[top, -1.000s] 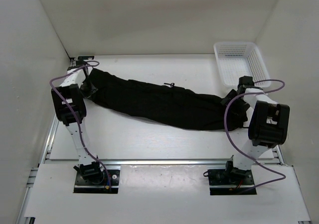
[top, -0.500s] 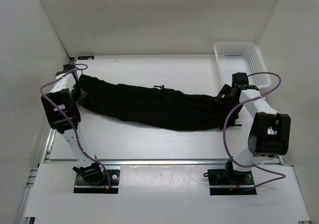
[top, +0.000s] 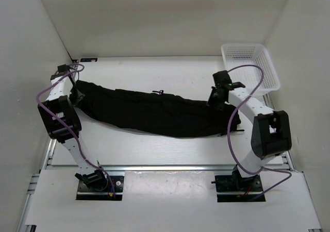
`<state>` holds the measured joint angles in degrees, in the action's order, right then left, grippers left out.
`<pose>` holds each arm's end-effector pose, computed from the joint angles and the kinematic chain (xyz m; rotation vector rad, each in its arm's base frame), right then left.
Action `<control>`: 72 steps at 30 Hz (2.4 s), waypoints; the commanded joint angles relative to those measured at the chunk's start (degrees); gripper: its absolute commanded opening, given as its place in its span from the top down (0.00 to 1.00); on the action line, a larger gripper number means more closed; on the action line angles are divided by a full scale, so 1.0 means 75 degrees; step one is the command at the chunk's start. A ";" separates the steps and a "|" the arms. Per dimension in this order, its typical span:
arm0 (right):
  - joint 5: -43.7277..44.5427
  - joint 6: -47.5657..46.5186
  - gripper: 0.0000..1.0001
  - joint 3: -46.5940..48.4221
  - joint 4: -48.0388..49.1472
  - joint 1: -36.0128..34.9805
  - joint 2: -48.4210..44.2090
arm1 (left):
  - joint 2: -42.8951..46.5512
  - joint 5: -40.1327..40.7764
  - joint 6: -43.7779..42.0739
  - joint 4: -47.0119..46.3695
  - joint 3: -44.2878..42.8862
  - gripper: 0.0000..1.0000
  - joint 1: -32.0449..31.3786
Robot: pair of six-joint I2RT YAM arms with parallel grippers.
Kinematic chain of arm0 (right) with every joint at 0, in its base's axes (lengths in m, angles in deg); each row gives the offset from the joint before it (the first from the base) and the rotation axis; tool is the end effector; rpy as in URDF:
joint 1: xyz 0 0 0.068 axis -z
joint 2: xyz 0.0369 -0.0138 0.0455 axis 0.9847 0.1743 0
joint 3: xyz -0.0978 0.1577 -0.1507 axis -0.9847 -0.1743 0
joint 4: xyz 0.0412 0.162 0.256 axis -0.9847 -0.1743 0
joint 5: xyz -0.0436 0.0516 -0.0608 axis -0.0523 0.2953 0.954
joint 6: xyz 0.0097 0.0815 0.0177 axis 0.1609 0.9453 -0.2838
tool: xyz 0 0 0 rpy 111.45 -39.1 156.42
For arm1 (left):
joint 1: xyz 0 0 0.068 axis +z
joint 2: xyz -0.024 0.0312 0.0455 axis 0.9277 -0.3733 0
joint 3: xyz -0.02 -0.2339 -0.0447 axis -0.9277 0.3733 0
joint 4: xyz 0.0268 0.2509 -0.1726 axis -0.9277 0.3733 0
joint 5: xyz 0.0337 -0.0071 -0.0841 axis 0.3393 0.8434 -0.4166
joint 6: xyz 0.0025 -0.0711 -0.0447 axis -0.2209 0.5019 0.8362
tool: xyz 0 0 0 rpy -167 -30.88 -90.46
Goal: Fold and stack the trousers
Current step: Fold the trousers
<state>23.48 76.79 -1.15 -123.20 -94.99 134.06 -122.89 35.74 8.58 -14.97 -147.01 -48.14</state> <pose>0.3797 0.0958 0.1390 0.4561 2.6018 0.1852 0.4014 0.1628 0.1268 -1.2108 2.5913 0.2887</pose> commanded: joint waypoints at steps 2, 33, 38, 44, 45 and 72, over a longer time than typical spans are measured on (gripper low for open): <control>0.0250 0.0273 0.97 0.0908 0.0046 -0.0211 0.1041 | 0.0447 -0.0116 0.0039 -0.0055 -0.0298 0.90 -0.0069; 0.1423 0.0438 0.33 0.0629 -0.1240 0.0140 -0.2636 | 0.0436 -0.0021 0.0297 0.0121 -0.0216 0.00 -0.0069; 0.1493 0.0157 0.33 0.0548 -0.1511 0.0410 -0.3082 | -0.0022 -0.0420 0.0520 0.0121 -0.0263 0.01 0.0585; 0.1295 0.0063 0.32 0.0243 -0.1652 0.0656 -0.3153 | -0.0395 -0.0419 0.0520 0.0050 -0.0905 0.10 0.0879; 0.1224 0.0063 0.32 0.0242 -0.1652 0.0656 -0.3153 | -0.0524 -0.0490 0.0427 0.0050 -0.1035 0.12 0.0880; 0.1294 0.0145 0.32 0.0453 -0.1793 0.0726 -0.3364 | 0.0572 0.0318 0.0497 0.0214 -0.1400 0.89 0.0283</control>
<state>32.64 78.45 0.48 -135.64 -89.87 110.63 -130.46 35.26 13.84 -13.62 -155.14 -44.23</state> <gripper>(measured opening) 0.682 0.134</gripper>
